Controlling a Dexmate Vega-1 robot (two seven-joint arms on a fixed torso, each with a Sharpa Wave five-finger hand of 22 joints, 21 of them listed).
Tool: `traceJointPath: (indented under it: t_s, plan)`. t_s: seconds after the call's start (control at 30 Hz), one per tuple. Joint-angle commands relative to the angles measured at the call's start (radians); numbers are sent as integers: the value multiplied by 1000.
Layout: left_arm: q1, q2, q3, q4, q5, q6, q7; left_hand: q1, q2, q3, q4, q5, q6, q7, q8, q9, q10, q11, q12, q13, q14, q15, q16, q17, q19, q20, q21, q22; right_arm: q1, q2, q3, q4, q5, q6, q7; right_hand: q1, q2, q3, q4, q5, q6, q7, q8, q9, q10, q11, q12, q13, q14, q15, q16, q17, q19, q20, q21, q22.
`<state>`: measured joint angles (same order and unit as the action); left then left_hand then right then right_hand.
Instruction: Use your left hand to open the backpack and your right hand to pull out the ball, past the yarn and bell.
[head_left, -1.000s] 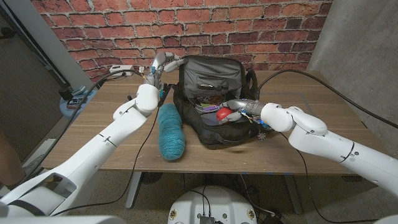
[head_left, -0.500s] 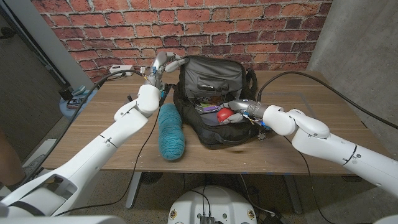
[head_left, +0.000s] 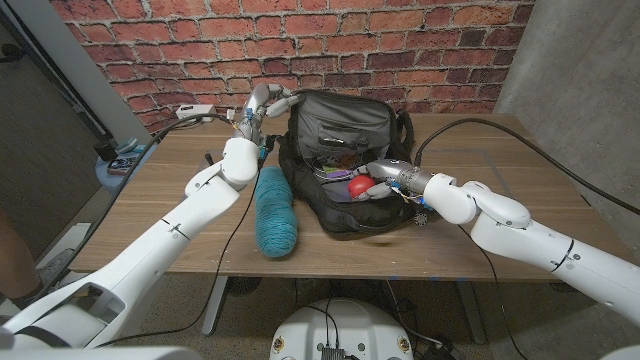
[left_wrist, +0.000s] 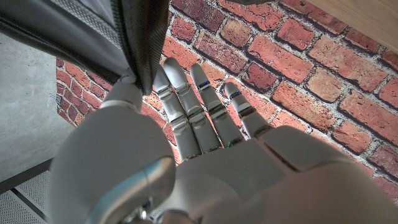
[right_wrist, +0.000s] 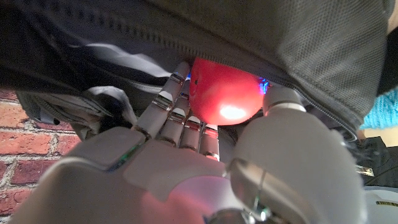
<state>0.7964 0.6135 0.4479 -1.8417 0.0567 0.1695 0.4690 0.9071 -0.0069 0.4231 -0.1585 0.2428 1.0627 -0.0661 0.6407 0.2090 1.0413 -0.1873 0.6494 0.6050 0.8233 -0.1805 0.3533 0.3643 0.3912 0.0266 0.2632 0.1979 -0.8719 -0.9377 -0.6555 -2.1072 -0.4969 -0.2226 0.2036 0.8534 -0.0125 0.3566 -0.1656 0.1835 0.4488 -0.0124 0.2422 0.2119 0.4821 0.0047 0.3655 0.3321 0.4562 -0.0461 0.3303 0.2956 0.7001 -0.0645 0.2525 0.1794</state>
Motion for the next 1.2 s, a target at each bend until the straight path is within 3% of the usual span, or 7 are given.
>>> traceJointPath:
  t_s: [0.03,0.73,1.2]
  plan:
    - [7,-4,-5,0,3,-6,6,79,76,-5,0,0,-4,2,4,0,1,-3,-3,2,0,1,-2,4,-1,1,8,3,-23,11,23,1,-15,26,-34,14,11,-8,2,6,25,-4,5,6,22,-4,19,11,17,-95,11,12,16,-50,5,5]
    - [12,-9,-6,3,4,-16,7,79,77,-5,0,-2,-4,4,4,-1,5,1,-5,5,2,0,-6,6,-2,2,9,3,-49,7,52,-30,-26,32,-41,37,13,-15,0,5,46,-5,1,7,29,-8,42,28,34,-101,25,32,31,-56,9,6]
    - [4,-17,0,15,9,-32,8,79,77,-6,0,-3,-4,3,4,-2,5,-2,-8,6,2,-1,-8,8,-3,1,9,3,-113,-34,114,-126,0,-10,-43,43,12,-23,3,4,50,-7,-3,8,21,-13,50,37,31,-100,29,44,32,-56,8,6]
